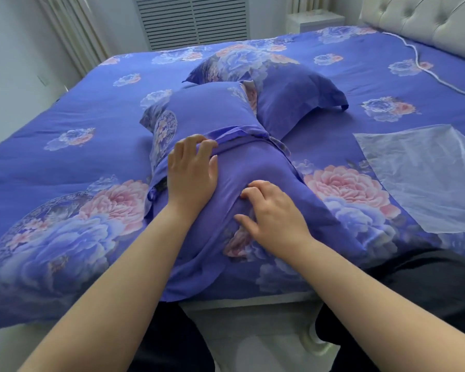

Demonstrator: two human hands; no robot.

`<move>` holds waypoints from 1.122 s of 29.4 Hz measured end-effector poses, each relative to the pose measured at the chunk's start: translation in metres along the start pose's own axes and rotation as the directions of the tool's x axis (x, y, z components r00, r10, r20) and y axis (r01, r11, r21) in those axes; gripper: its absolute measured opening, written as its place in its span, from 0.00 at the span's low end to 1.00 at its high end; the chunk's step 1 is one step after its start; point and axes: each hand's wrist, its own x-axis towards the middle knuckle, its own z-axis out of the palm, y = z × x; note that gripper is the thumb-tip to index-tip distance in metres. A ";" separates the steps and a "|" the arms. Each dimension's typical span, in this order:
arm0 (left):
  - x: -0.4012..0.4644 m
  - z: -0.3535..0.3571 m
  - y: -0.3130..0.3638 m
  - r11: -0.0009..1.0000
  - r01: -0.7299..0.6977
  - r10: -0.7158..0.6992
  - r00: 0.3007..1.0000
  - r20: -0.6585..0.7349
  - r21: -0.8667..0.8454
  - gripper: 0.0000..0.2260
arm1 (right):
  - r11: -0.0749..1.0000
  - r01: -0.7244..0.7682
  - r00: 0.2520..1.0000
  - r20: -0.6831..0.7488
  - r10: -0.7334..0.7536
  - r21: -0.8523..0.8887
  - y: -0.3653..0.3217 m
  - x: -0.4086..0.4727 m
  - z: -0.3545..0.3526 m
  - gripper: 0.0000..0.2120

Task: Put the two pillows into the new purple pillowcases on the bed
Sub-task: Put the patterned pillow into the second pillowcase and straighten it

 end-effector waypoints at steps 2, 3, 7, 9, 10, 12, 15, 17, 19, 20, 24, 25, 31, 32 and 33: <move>-0.035 -0.020 -0.034 0.993 0.103 -0.105 0.994 -0.033 -0.058 0.06 | 0.999 -0.033 0.993 -0.111 0.029 -0.028 -0.013 0.000 0.006 0.20; -0.054 -0.028 -0.048 0.976 0.179 -0.183 0.983 -0.022 -0.124 0.07 | 1.000 0.010 0.980 -0.199 -0.009 0.007 -0.021 0.000 0.009 0.18; -0.119 -0.045 -0.072 0.876 0.363 -0.341 0.932 0.123 -0.318 0.10 | 0.937 0.337 0.906 -0.300 -0.297 0.092 -0.067 -0.002 0.033 0.09; -0.138 -0.047 -0.074 0.825 0.375 -0.319 0.927 0.199 -0.423 0.12 | 0.948 0.318 0.930 -0.198 -0.309 0.016 -0.080 -0.001 0.049 0.14; -0.144 -0.049 -0.074 0.785 0.396 -0.314 0.917 0.245 -0.477 0.11 | 0.959 0.281 0.949 -0.136 -0.283 -0.036 -0.083 0.000 0.055 0.17; -0.150 -0.053 -0.075 0.707 0.458 -0.311 0.886 0.344 -0.540 0.10 | 0.964 0.235 0.965 -0.089 -0.246 -0.125 -0.084 0.001 0.063 0.20; -0.152 -0.057 -0.076 0.748 0.449 -0.250 0.872 0.420 -0.488 0.19 | 0.949 0.250 0.953 -0.122 -0.276 -0.194 -0.081 0.002 0.068 0.11; -0.152 -0.054 -0.075 0.852 0.350 -0.187 0.899 0.396 -0.391 0.18 | 0.929 0.258 0.948 -0.117 -0.297 -0.264 -0.080 0.003 0.067 0.08; -0.153 -0.052 -0.070 0.919 0.274 -0.174 0.927 0.332 -0.283 0.10 | 0.912 0.271 0.940 -0.117 -0.319 -0.308 -0.083 0.006 0.061 0.09; -0.152 -0.052 -0.068 0.932 0.268 -0.193 0.937 0.290 -0.245 0.08 | 0.907 0.280 0.934 -0.129 -0.333 -0.314 -0.087 0.009 0.055 0.11; -0.151 -0.055 -0.058 0.922 0.260 -0.244 0.966 0.091 -0.287 0.06 | 0.922 0.210 0.958 -0.123 -0.261 -0.325 -0.111 0.029 0.033 0.18; -0.148 -0.058 -0.055 0.900 0.289 -0.282 0.957 0.071 -0.327 0.04 | 0.926 0.193 0.965 -0.109 -0.239 -0.324 -0.115 0.035 0.030 0.19; -0.093 -0.053 -0.064 0.713 0.594 -0.464 0.798 0.384 -0.373 0.08 | 0.970 0.116 0.977 0.200 -0.073 -0.216 -0.120 0.049 0.025 0.27; -0.081 -0.049 -0.065 0.750 0.570 -0.385 0.789 0.479 -0.335 0.09 | 0.964 0.127 0.974 0.212 -0.077 -0.232 -0.120 0.046 0.024 0.28; -0.072 -0.047 -0.066 0.775 0.546 -0.321 0.774 0.545 -0.319 0.10 | 0.952 0.147 0.971 0.224 -0.087 -0.269 -0.118 0.044 0.026 0.26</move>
